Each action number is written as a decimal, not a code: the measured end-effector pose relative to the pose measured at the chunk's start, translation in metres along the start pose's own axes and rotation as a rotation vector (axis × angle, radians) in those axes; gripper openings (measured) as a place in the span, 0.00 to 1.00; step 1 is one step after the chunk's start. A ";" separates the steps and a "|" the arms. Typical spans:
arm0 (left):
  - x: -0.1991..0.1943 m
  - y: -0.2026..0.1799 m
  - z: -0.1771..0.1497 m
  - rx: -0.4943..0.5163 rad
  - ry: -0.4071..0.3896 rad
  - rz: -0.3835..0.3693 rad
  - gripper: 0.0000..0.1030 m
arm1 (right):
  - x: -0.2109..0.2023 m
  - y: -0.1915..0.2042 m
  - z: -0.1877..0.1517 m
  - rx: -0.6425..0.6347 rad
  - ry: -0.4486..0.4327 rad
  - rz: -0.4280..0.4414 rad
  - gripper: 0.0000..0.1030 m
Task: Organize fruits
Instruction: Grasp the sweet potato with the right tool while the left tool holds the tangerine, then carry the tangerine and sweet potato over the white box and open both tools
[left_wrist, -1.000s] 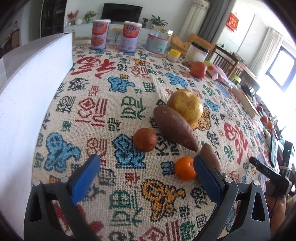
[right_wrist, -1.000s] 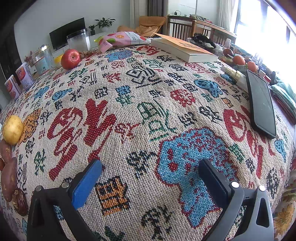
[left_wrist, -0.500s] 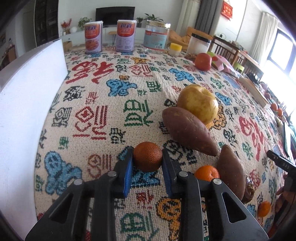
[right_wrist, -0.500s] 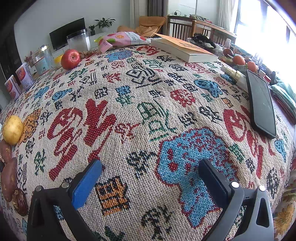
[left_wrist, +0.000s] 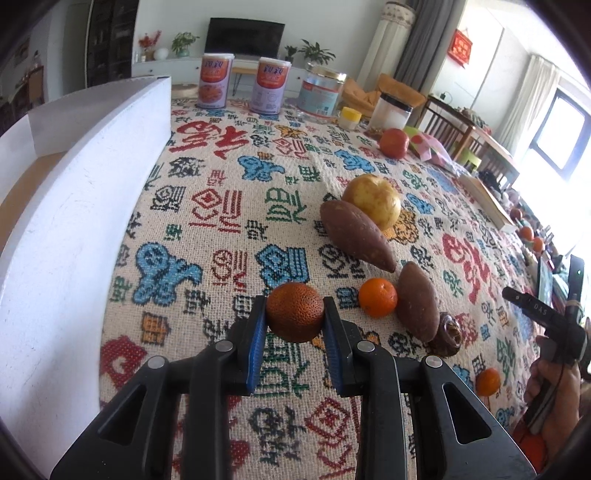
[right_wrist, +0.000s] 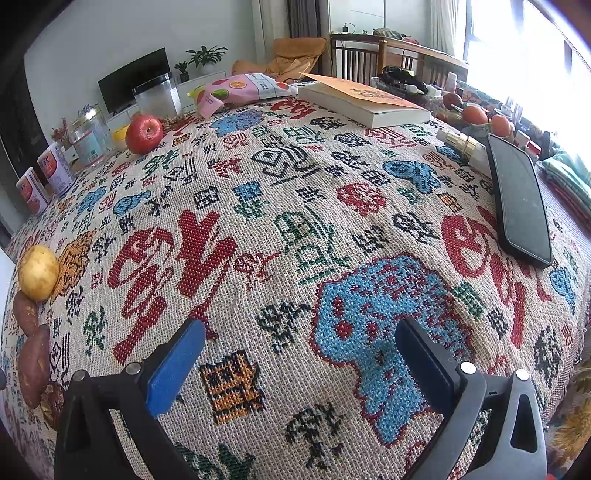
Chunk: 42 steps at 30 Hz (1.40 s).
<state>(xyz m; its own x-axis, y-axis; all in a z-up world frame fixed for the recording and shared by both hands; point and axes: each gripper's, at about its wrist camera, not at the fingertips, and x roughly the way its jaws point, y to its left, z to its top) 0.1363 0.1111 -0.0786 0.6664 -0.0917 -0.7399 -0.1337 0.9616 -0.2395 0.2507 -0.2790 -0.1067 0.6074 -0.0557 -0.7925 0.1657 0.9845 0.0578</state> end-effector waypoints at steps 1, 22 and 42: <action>-0.006 -0.001 -0.001 0.007 -0.006 -0.002 0.28 | -0.005 0.004 0.002 -0.013 0.000 0.038 0.88; -0.048 -0.003 -0.027 0.018 0.005 -0.050 0.28 | 0.023 0.212 -0.007 -0.200 0.600 0.530 0.40; -0.187 0.173 -0.023 -0.341 -0.137 0.242 0.28 | -0.194 0.407 -0.089 -0.540 0.427 1.076 0.40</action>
<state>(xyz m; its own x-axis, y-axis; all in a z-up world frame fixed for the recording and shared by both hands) -0.0283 0.2889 0.0034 0.6739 0.1831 -0.7158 -0.5173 0.8087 -0.2801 0.1308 0.1472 0.0168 -0.0754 0.7671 -0.6370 -0.6489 0.4473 0.6155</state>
